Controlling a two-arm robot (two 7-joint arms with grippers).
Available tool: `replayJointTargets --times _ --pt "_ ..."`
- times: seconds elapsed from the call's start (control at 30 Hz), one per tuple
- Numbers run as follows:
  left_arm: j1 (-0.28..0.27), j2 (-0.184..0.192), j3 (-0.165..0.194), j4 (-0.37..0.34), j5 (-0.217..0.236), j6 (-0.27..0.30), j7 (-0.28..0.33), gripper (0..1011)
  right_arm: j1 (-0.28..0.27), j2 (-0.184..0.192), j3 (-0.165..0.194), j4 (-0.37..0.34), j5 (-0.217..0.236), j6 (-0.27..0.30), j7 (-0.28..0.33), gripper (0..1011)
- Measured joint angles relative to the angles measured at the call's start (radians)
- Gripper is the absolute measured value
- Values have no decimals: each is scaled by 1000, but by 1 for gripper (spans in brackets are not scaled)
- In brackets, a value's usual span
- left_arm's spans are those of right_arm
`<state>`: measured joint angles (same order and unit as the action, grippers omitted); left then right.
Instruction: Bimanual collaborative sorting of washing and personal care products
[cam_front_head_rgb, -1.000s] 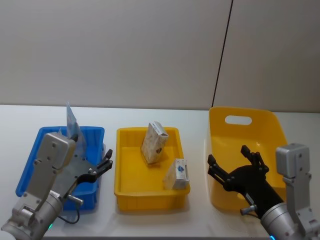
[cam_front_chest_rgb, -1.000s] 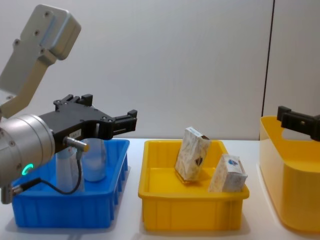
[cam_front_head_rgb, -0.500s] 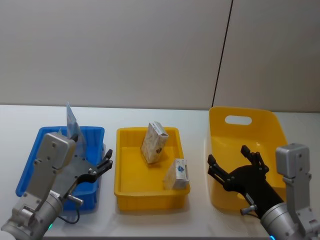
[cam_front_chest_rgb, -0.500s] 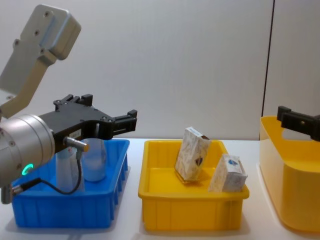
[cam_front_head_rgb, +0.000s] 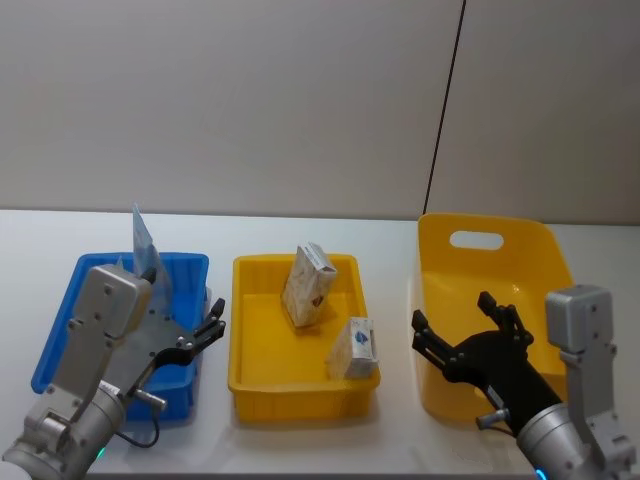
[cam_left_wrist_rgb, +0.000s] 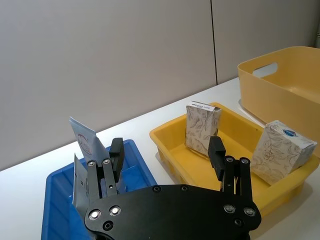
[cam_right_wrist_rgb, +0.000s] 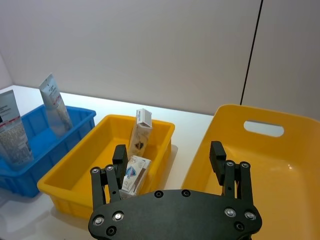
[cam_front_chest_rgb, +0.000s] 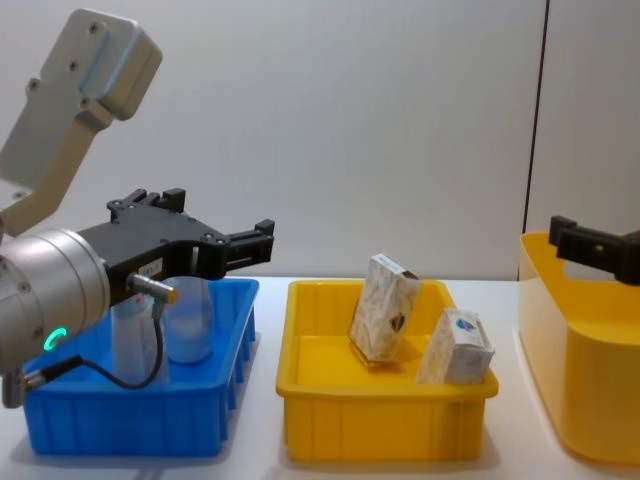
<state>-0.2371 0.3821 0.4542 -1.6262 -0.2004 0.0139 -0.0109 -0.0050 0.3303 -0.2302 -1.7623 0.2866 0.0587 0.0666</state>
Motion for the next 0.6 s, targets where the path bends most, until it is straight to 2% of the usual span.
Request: replayJointTargets --times 0.17,0.53,0.6 --pt "0 0 0 0 0 0 0 1001 21 -9 -6 10 1 43 0 1004" --pt "0 0 0 0 0 0 0 1002 103 -45 -27 66 17 174 8 1004" --pt "0 0 0 0 0 0 0 1001 125 -56 -35 83 21 214 10 1004"
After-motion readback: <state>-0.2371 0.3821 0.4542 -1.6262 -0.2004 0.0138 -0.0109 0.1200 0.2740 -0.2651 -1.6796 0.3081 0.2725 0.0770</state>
